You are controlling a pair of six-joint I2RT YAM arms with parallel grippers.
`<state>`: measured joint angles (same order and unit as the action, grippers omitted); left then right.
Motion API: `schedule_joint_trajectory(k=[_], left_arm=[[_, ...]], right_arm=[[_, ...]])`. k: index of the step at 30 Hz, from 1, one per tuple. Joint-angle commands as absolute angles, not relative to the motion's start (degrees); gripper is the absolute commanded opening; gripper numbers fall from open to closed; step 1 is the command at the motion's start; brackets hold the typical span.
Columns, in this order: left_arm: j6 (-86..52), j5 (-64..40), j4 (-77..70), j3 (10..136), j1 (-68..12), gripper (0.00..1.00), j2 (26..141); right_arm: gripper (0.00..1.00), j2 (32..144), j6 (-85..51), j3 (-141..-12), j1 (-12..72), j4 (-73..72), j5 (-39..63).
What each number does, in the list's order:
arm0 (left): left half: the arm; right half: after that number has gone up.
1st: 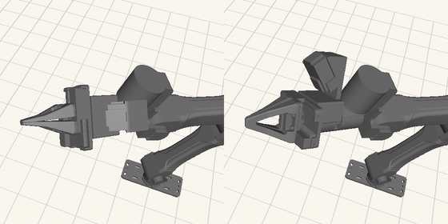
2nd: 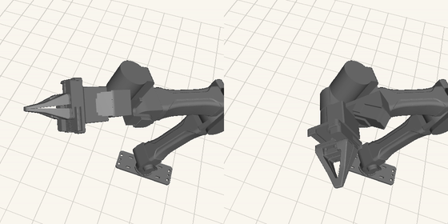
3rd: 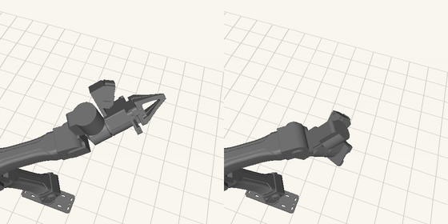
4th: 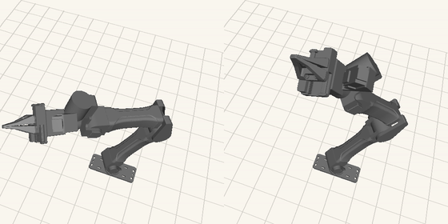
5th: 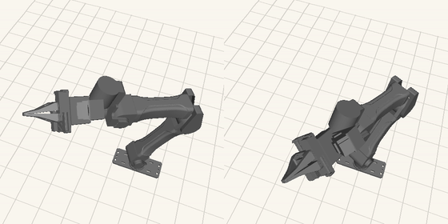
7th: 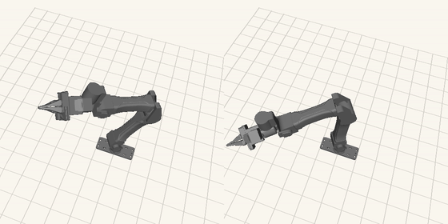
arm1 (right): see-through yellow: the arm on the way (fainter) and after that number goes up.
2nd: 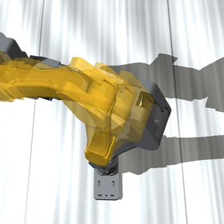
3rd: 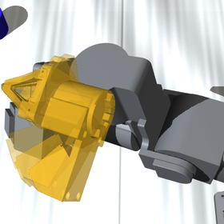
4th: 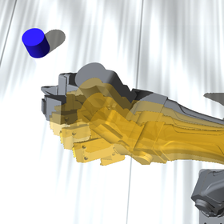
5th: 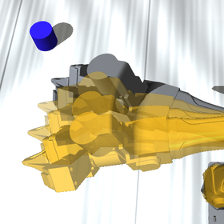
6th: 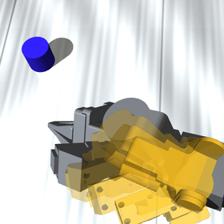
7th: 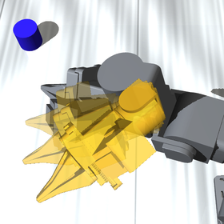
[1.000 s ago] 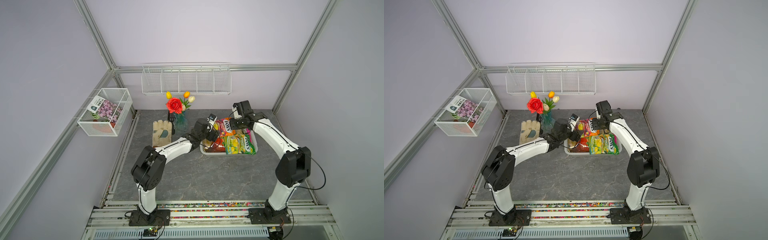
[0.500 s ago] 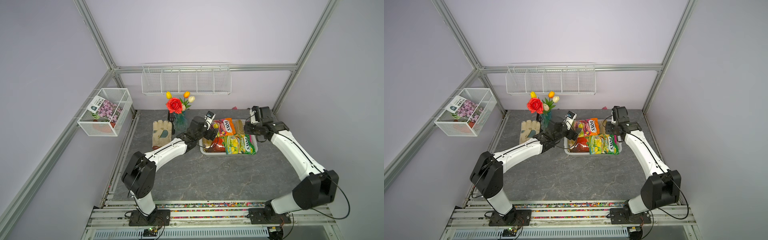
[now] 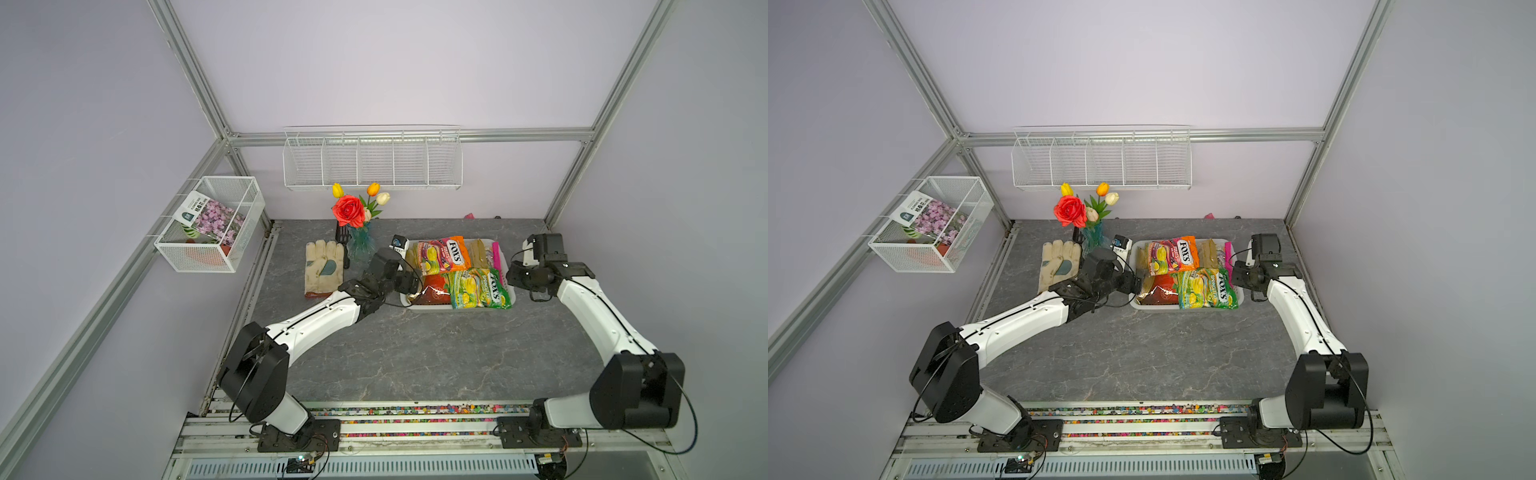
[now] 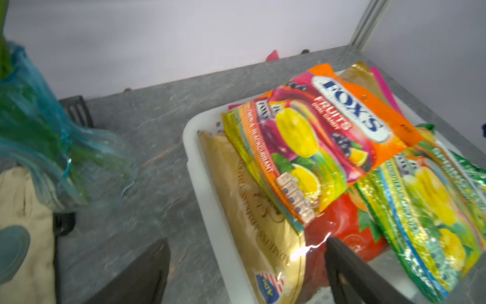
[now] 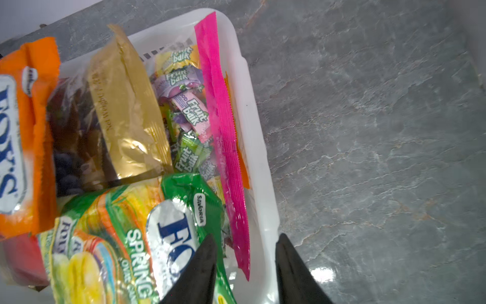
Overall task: Put the candies in the basket
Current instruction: Place the candy in the basket, then move the basket to the center of the board.
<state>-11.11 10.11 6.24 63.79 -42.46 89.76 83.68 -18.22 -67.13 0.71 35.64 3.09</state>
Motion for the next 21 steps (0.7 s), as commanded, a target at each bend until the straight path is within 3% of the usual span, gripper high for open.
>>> schedule_joint_trajectory(k=[1,9,21], left_arm=[[-17.3,15.5,12.1,65.7,-42.7,0.86,92.5],[-20.3,16.1,12.4,67.5,-42.3,0.79,96.7],[-21.6,15.9,16.0,67.7,-42.1,0.77,100.7]], right_arm=[[0.39,88.0,-17.0,-70.0,0.0,34.8,3.9],[0.34,97.1,-13.3,-76.7,-0.5,37.7,2.4],[0.27,101.5,-11.5,-78.3,-0.4,41.0,1.9]])
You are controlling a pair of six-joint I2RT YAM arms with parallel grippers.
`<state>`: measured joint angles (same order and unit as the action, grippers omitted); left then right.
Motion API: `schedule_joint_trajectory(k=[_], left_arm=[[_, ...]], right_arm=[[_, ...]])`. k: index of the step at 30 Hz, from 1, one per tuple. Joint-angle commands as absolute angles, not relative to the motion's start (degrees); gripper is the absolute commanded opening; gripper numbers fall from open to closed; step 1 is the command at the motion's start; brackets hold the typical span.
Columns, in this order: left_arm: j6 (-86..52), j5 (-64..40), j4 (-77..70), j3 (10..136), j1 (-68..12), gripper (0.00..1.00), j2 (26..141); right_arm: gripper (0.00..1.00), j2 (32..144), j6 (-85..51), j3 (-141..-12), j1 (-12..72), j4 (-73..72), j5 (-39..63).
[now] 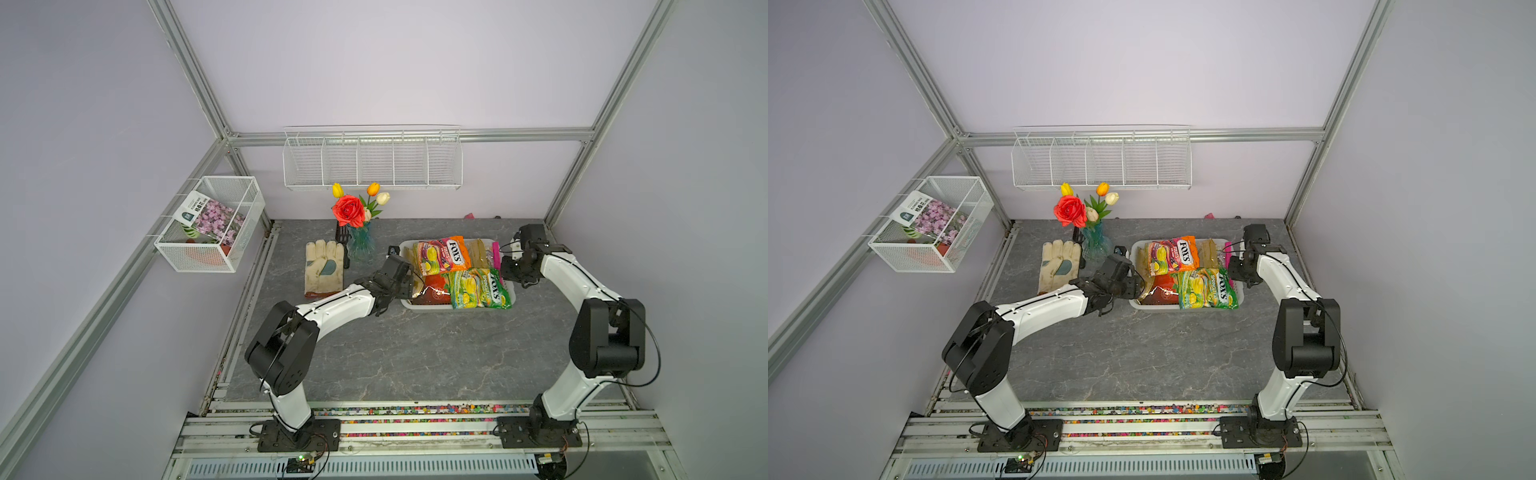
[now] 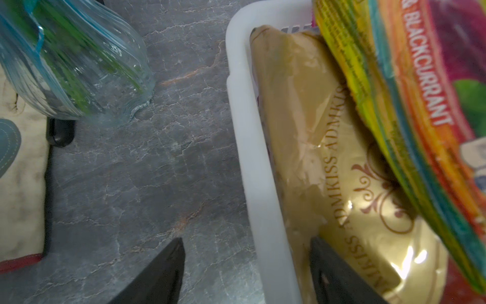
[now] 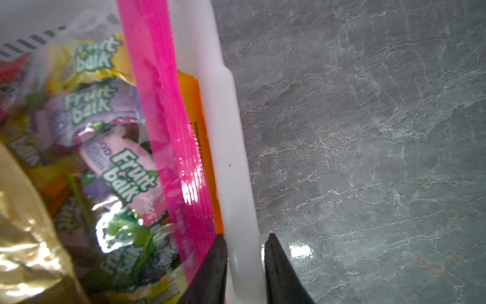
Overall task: Put the candies in the basket
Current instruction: Move the basket to the center of the board.
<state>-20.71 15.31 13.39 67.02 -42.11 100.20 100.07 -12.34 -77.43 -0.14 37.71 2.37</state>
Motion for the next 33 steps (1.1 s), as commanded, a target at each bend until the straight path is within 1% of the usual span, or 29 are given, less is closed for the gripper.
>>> schedule_joint_trajectory(k=[1,10,13,23,29,33], left_arm=[[-21.8,16.1,16.7,67.4,-42.1,0.77,100.6],[-24.1,19.7,20.6,62.1,-42.1,0.77,96.6],[-25.5,20.8,22.5,60.3,-42.1,0.77,94.7],[-30.2,16.8,26.5,50.2,-42.1,0.77,85.7],[-31.7,12.9,29.4,45.2,-42.1,0.77,77.0],[-31.4,11.6,32.4,44.1,-42.1,0.8,69.2]], right_arm=[[0.26,101.6,-11.4,-78.2,-0.4,41.1,2.4],[0.16,101.8,-10.8,-77.2,0.1,42.3,4.1],[0.14,101.3,-9.9,-77.5,1.4,44.3,3.1],[0.12,98.0,-10.6,-74.1,5.6,47.4,4.1],[0.09,95.4,-10.3,-70.5,8.0,49.2,3.3],[0.07,92.8,-8.9,-68.1,9.5,51.1,3.2]])
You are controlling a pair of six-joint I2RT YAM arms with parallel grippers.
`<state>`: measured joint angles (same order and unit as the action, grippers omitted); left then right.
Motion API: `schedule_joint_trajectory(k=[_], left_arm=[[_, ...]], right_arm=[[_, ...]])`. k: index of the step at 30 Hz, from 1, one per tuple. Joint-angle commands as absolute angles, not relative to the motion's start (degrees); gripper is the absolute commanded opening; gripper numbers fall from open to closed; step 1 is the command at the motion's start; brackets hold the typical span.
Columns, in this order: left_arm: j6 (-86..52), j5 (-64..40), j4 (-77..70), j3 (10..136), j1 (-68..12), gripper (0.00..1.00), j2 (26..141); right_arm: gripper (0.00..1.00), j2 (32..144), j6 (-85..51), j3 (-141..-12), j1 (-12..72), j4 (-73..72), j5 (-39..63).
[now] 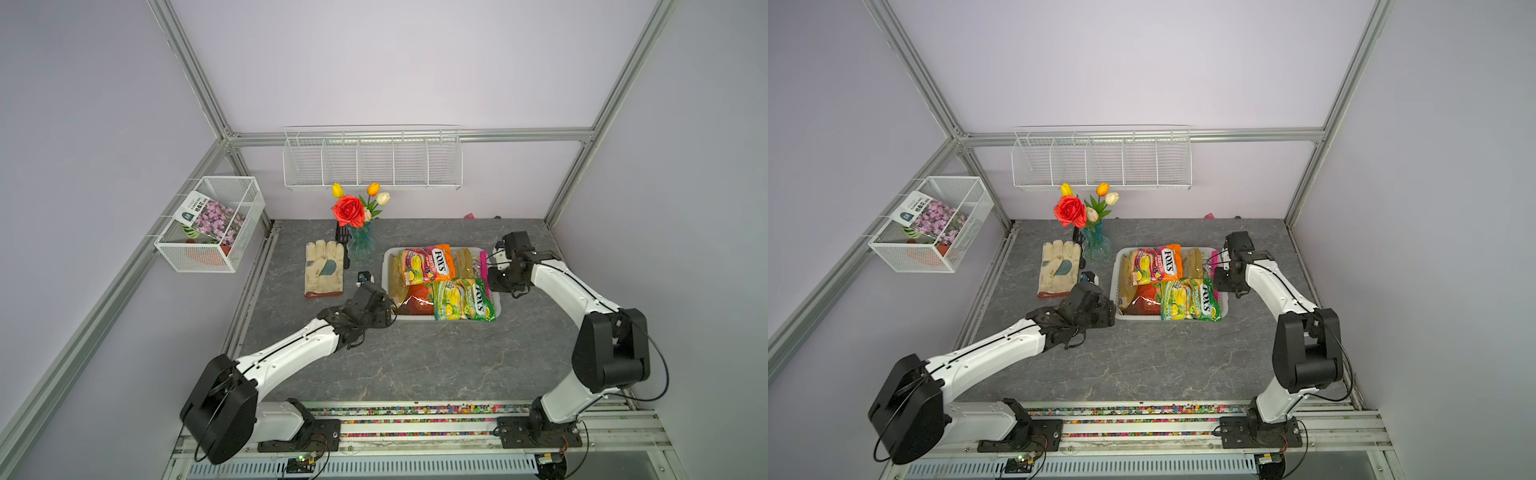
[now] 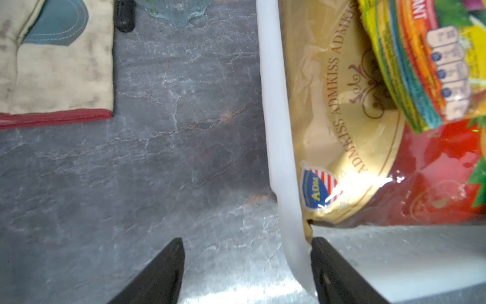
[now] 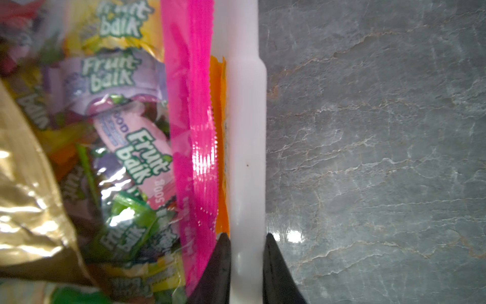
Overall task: Put the candies in the basket
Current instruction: Move the basket to the center of the board.
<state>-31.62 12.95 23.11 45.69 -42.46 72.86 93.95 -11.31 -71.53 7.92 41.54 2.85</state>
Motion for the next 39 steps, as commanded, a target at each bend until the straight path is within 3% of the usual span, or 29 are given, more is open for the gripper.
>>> schedule_joint_trajectory(k=[1,7,13,17,28,33,39], left_arm=[[-31.4,11.9,33.1,44.1,-42.2,0.82,67.6],[-31.4,18.4,33.1,43.0,-42.1,0.86,59.3],[-32.7,30.3,32.8,44.9,-36.9,1.0,59.1],[-34.3,29.6,28.6,44.1,-29.9,1.0,59.2],[-34.1,33.4,24.5,44.6,-23.3,1.0,63.4],[-38.4,39.6,16.6,40.1,-21.2,0.98,63.6],[-29.4,49.1,10.2,41.7,-21.1,1.0,67.5]], right_arm=[[0.06,92.1,-8.8,-67.5,9.7,51.3,3.6],[0.05,87.4,-7.0,-63.9,12.3,52.6,5.5],[0.04,85.6,-4.5,-61.6,16.1,52.8,6.8],[0.04,85.3,-1.8,-60.6,17.4,52.3,9.3],[0.04,85.9,-1.3,-61.4,19.9,53.2,11.9],[0.33,82.6,-4.7,-61.8,19.8,50.1,10.3],[0.44,74.0,-9.0,-60.7,18.0,39.7,5.0]])
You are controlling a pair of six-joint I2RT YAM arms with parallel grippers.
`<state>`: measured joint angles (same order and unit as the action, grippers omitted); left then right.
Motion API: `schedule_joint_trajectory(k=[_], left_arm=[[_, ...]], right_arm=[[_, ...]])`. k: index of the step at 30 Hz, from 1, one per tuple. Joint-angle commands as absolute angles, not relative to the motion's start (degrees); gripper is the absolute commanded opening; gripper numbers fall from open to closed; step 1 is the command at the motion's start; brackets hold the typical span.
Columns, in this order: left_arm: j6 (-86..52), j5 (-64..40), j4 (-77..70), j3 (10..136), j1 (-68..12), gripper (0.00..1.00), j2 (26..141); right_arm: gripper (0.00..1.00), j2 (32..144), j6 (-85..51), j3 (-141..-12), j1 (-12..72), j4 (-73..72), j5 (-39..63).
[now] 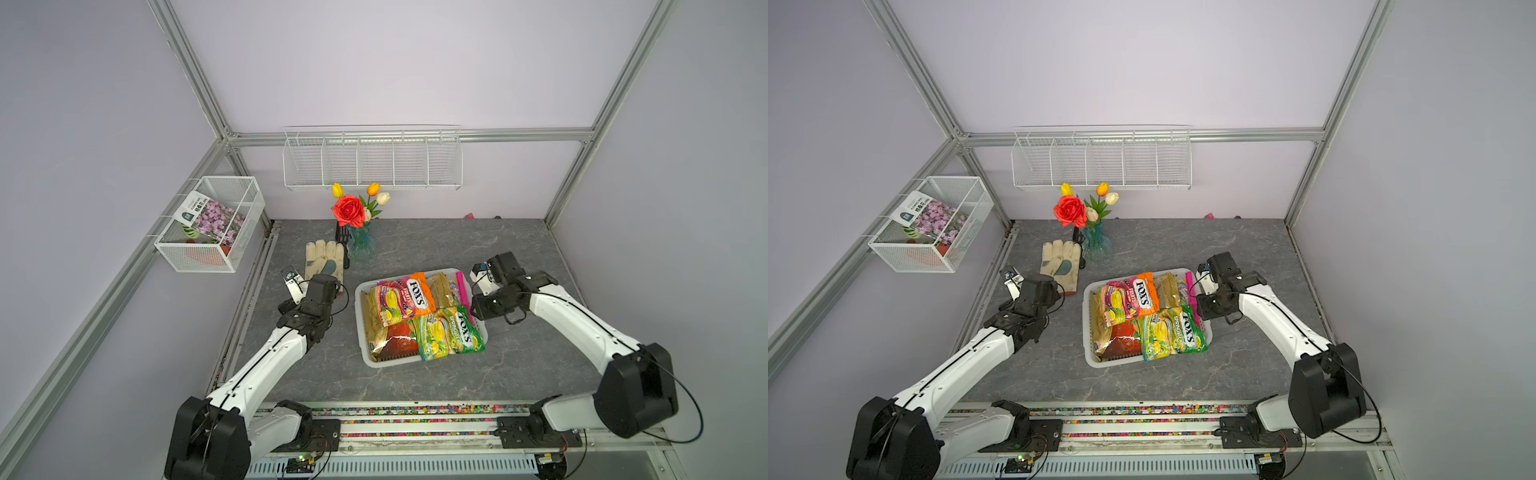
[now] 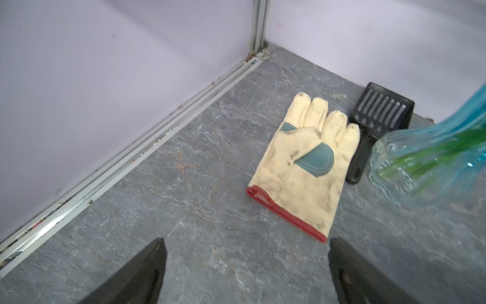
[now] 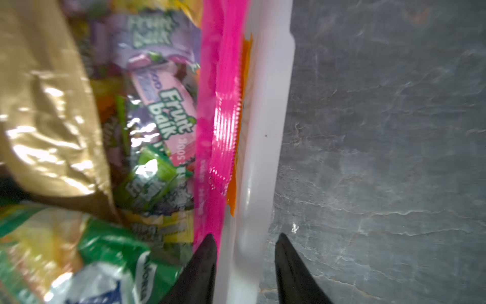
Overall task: Put the candies in the basket
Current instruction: Move the basket to the center of the board, then reset both arms
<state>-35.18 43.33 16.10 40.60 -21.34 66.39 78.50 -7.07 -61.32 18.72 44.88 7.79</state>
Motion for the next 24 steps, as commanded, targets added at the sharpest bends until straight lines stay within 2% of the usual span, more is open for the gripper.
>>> schedule_joint_trajectory(k=[1,4,6,8,9,10,12,15,17,19,24], left_arm=[[-24.2,48.4,6.3,41.1,-21.0,1.0,67.8],[-25.6,52.1,4.5,39.8,-21.0,1.0,67.6],[-14.6,50.3,-9.5,34.8,-21.1,1.0,66.9],[-2.8,48.4,-28.3,29.2,-20.1,1.0,68.4],[0.4,47.2,-33.0,27.6,-19.4,1.0,69.5],[0.9,46.9,-35.6,27.3,-18.0,1.0,71.1],[1.0,42.7,-31.3,29.5,-15.6,1.0,73.4],[0.3,38.2,-35.9,28.2,-14.0,1.0,74.9],[-0.7,30.0,-35.2,27.2,-12.3,1.0,74.5],[0.1,27.2,-36.0,26.6,-12.1,1.0,75.3],[6.0,20.6,-42.1,24.9,-11.7,1.0,77.3]], right_arm=[[0.47,72.3,-9.8,-60.4,17.7,37.2,2.8],[0.6,67.1,-13.1,-57.4,17.1,28.1,-7.1],[0.7,63.8,-13.4,-53.9,16.2,20.8,-13.4],[0.75,60.9,-12.2,-48.7,14.4,11.7,-18.0],[0.81,60.2,-10.8,-45.9,13.3,7.0,-18.1],[0.98,59.8,-8.6,-42.8,12.2,1.7,-17.6],[0.99,60.5,-6.6,-39.1,10.5,-3.4,-17.8],[0.99,62.4,-5.1,-33.9,7.4,-8.9,-18.2],[0.99,64.1,-7.1,-28.5,4.7,-17.0,-16.5],[0.99,66.7,-10.8,-24.8,1.8,-22.7,-13.8],[0.99,76.5,-4.2,-19.8,1.8,-43.3,-11.0]])
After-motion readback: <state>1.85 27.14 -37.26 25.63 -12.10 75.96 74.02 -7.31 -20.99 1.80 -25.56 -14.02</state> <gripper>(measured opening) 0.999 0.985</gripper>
